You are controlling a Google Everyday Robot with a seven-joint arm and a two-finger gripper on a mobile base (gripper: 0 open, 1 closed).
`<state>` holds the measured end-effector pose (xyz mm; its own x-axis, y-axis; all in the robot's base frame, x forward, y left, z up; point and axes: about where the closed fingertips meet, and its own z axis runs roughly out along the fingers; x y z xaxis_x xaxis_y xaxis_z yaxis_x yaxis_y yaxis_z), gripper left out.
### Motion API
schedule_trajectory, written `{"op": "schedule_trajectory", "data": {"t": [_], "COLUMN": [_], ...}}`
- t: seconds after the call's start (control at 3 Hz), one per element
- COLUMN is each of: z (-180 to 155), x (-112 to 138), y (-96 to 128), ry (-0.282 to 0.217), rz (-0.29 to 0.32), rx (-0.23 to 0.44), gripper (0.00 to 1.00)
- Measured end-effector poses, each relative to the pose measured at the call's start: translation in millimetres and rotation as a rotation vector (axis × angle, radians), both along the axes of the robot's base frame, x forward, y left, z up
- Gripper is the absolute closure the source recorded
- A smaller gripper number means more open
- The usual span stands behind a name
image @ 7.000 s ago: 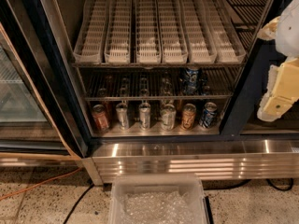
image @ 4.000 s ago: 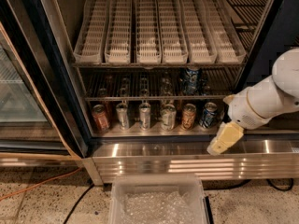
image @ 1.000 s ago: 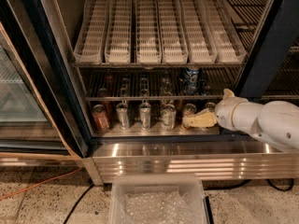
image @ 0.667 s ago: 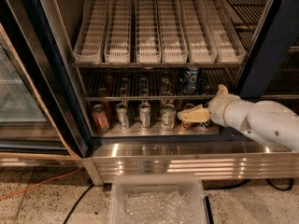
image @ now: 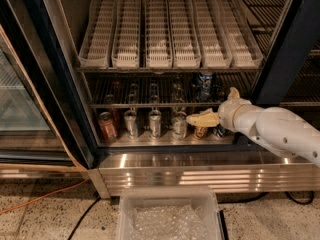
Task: Pick pepsi can from middle shelf of fridge
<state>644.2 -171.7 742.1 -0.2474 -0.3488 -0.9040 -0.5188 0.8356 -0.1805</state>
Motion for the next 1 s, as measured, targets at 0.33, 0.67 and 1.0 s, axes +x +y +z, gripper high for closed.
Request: {"op": "schedule_trajectory", "data": {"t": [0.33,0.67,1.0], "z": [1,-1,-1], "x": [18,38,54], "y": [6,11,13], "ry": [-0.027,-0.048,-0.067], "rz": [0.001,-0.004,-0.015], "rx": [0.004,0.005,0.010], "gripper": [0.00,0.00,0.00]}}
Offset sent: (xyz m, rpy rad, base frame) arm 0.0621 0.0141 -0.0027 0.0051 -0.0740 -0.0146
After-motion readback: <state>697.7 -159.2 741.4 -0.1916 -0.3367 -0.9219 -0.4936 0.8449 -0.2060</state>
